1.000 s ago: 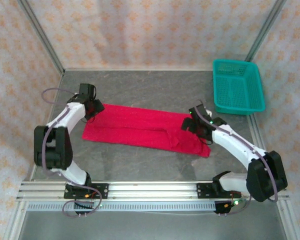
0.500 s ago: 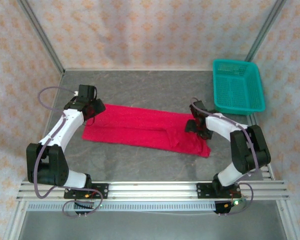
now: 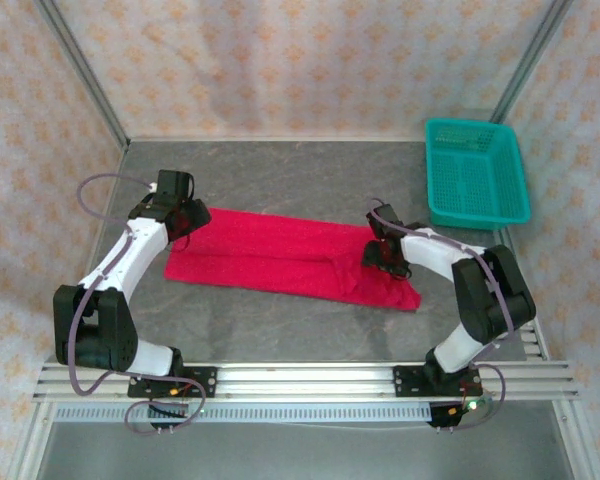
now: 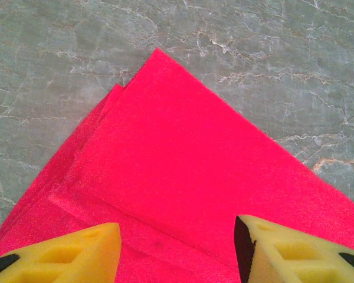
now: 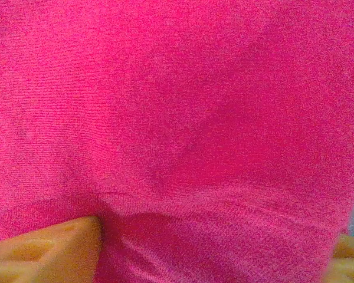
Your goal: Fold the inside-out t-shirt
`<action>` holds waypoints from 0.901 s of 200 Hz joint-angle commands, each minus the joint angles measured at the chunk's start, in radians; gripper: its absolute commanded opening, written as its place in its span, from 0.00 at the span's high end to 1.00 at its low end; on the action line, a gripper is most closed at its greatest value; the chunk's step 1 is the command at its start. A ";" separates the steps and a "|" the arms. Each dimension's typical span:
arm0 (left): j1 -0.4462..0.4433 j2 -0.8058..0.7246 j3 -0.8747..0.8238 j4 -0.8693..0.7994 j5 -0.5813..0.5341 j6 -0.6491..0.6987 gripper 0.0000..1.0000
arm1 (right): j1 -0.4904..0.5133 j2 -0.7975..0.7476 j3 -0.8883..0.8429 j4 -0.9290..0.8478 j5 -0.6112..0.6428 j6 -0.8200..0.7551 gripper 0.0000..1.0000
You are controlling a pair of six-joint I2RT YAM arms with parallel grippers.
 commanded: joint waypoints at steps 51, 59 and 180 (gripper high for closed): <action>0.006 0.015 0.018 -0.016 0.031 0.005 0.50 | -0.012 -0.060 0.003 -0.118 0.136 0.027 0.13; 0.006 0.013 0.019 -0.013 0.034 0.005 0.51 | -0.013 -0.043 -0.001 -0.105 0.127 0.031 0.12; 0.006 0.033 0.036 -0.016 0.066 0.018 0.53 | -0.008 0.012 -0.018 -0.027 0.027 0.021 0.79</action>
